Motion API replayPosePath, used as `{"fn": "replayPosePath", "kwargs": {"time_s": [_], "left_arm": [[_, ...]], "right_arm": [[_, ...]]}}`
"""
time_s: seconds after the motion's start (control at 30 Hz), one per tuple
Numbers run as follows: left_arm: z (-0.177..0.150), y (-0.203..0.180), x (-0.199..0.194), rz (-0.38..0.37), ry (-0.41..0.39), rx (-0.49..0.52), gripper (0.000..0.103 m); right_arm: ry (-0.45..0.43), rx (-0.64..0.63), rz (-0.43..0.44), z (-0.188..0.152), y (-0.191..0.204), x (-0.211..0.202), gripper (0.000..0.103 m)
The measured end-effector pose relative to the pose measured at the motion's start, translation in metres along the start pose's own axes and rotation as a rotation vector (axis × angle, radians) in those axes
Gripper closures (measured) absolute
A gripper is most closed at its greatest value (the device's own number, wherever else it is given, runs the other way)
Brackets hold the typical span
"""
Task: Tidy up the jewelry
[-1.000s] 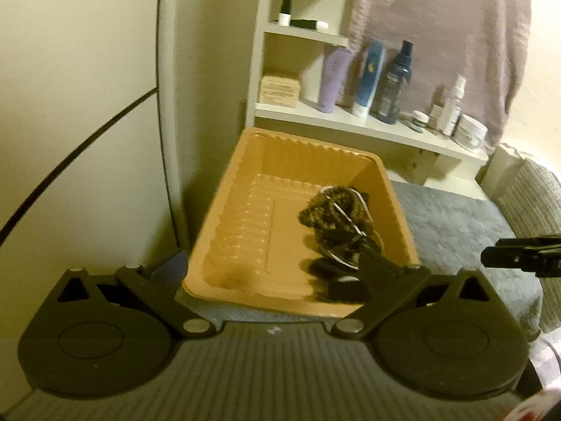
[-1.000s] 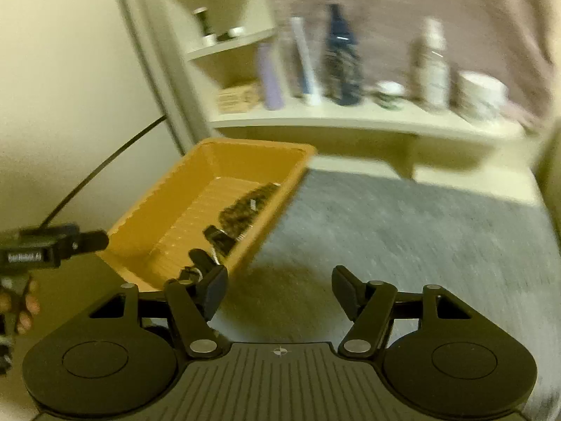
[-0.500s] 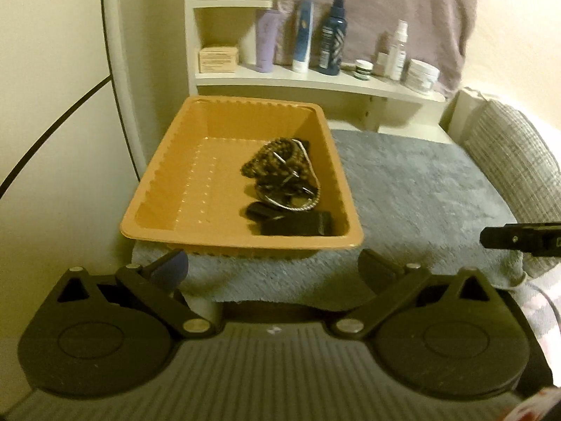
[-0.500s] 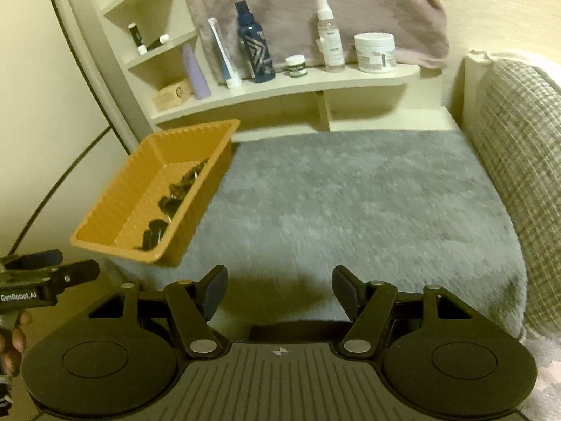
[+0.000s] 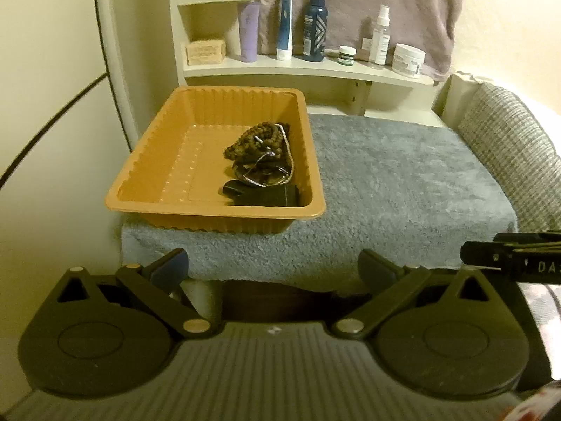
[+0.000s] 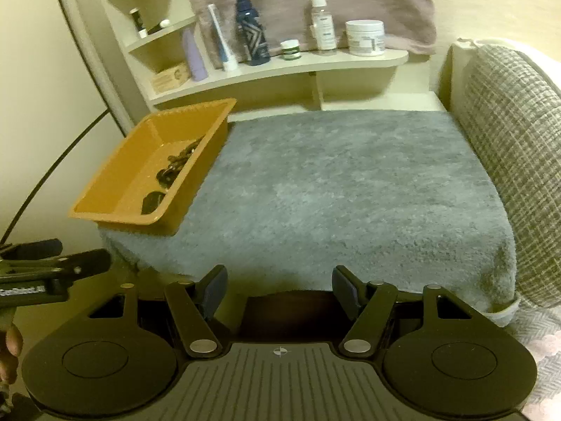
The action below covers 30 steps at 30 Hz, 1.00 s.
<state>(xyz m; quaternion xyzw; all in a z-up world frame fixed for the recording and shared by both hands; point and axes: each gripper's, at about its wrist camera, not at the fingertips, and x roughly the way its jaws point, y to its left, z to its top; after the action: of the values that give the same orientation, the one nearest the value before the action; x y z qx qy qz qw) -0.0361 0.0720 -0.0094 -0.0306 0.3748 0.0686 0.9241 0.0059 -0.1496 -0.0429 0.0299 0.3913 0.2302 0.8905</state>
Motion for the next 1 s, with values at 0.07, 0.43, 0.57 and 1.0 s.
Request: {"fn": "replayPosePath", "kwargs": {"time_s": [0.07, 0.43, 0.57, 1.0], "left_arm": [[-0.0027, -0.0055, -0.0007, 0.012, -0.005, 0.011, 0.001], [-0.0062, -0.0097, 0.0002, 0.013, 0.000, 0.010, 0.001], [-0.0066, -0.0101, 0.0007, 0.013, -0.001, 0.008, 0.001], [-0.0065, -0.0115, 0.0010, 0.006, -0.002, 0.015, 0.001]], "right_arm": [[-0.002, -0.002, -0.005, -0.0008, 0.0002, 0.0001, 0.037], [-0.011, 0.012, -0.012, -0.0029, 0.0007, -0.0012, 0.037], [-0.008, 0.006, -0.012, -0.0035, 0.0006, -0.0005, 0.037], [-0.004, 0.008, -0.010, -0.0036, -0.0004, 0.0005, 0.037]]}}
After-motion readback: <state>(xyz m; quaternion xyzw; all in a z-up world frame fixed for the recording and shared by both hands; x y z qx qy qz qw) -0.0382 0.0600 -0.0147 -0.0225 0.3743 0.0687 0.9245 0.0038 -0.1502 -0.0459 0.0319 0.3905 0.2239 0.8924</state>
